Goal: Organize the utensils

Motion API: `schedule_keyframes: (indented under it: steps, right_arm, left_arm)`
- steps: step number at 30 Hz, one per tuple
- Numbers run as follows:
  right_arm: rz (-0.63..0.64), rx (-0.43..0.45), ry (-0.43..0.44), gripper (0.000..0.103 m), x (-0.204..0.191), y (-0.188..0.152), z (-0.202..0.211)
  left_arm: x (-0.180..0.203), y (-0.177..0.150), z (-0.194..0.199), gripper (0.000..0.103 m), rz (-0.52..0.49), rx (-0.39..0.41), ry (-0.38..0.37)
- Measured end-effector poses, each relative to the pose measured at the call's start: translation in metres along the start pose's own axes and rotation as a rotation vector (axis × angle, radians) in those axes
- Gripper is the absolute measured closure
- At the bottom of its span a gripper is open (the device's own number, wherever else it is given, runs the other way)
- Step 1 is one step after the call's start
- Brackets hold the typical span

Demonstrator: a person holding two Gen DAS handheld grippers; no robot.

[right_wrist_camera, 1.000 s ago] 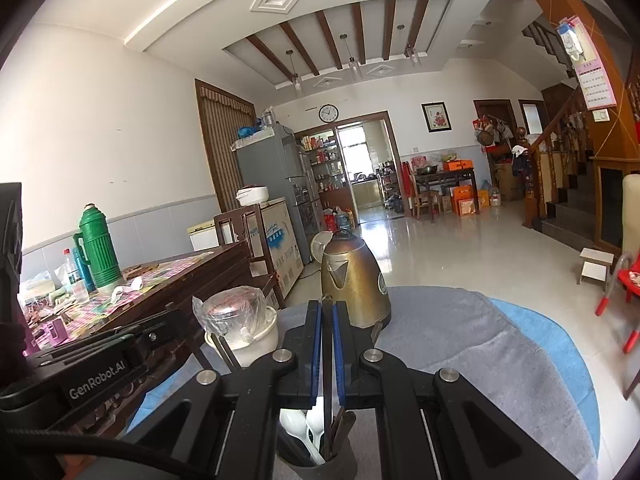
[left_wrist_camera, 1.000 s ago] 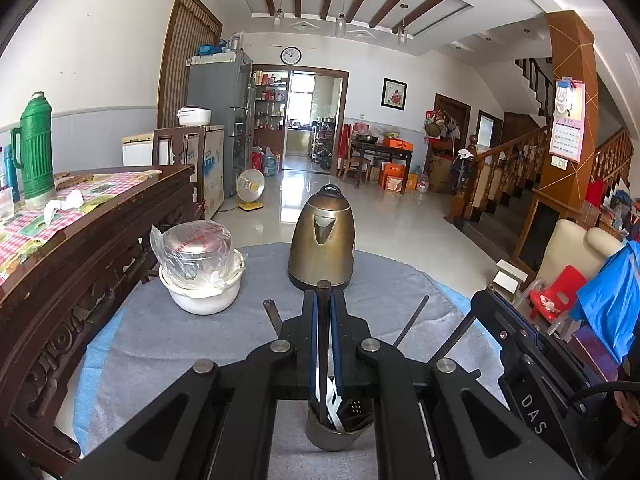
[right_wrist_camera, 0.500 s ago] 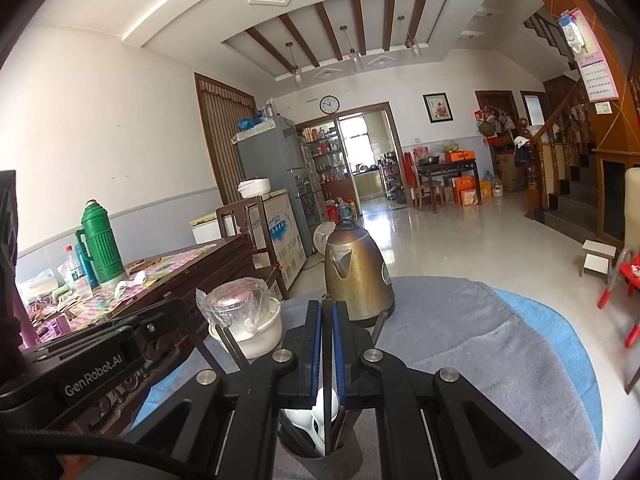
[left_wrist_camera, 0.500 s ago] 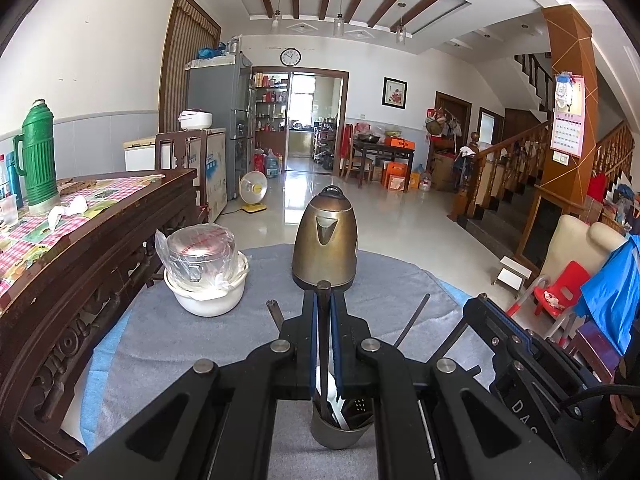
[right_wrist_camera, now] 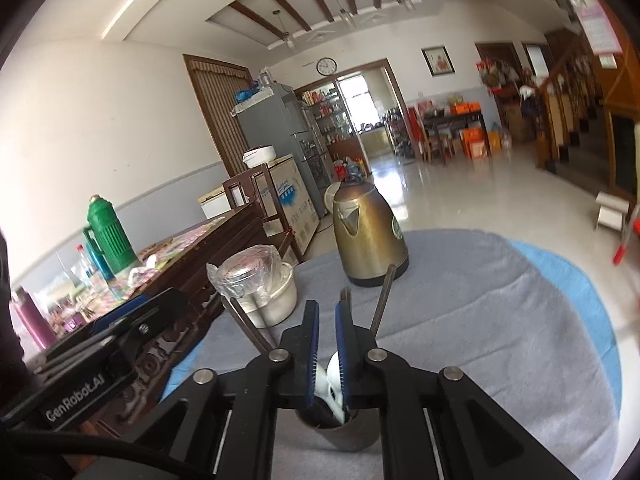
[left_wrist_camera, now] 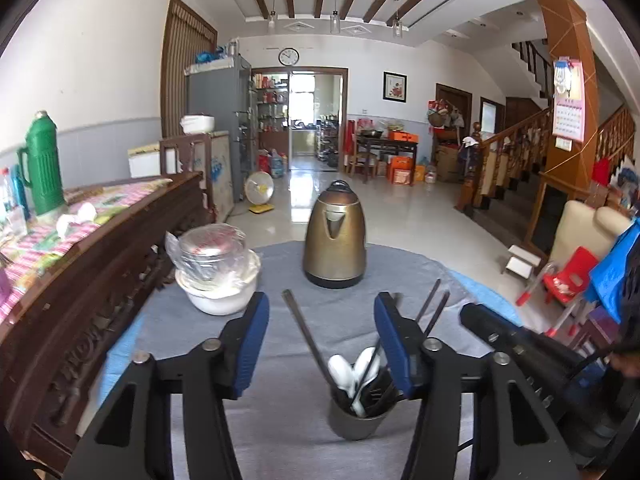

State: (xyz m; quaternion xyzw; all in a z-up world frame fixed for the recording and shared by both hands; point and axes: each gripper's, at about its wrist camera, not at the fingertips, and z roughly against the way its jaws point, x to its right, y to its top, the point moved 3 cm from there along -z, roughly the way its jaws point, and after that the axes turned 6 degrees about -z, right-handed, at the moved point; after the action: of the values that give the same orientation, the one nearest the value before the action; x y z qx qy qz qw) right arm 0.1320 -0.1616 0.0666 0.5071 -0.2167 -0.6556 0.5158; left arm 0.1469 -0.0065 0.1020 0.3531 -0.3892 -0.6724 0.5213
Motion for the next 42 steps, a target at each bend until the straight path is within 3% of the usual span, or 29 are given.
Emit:
schedule_keyframes:
  steps: [2,9,10,12,20,28,42]
  right_arm:
    - [-0.023,0.005,0.003,0.088,0.004,0.001,0.004]
    - [-0.075,0.047,0.012,0.064,0.014,0.007,0.033]
    - [-0.077,0.057,0.006,0.052,0.015,0.007,0.039]
    - [-0.086,0.083,0.001,0.040,0.017,0.007,0.052]
    - [-0.087,0.089,-0.014,0.040,0.016,0.000,0.087]
    - [-0.094,0.079,-0.023,0.040,0.024,-0.019,0.126]
    - [-0.053,-0.050,-0.062,0.040,0.023,-0.071,0.172]
  left_arm:
    - [0.000,-0.002,0.004,0.035,-0.016,-0.013,0.029]
    - [-0.002,-0.005,0.025,0.023,-0.034,-0.016,0.115]
    - [-0.002,-0.004,0.027,0.021,-0.038,-0.018,0.127]
    - [-0.001,-0.005,0.036,0.018,-0.046,-0.015,0.151]
    - [0.008,-0.006,0.083,0.005,-0.073,0.046,0.203]
    - [0.031,-0.016,0.122,0.004,-0.115,0.071,0.225]
    - [0.042,-0.034,0.183,0.002,-0.140,0.097,0.292]
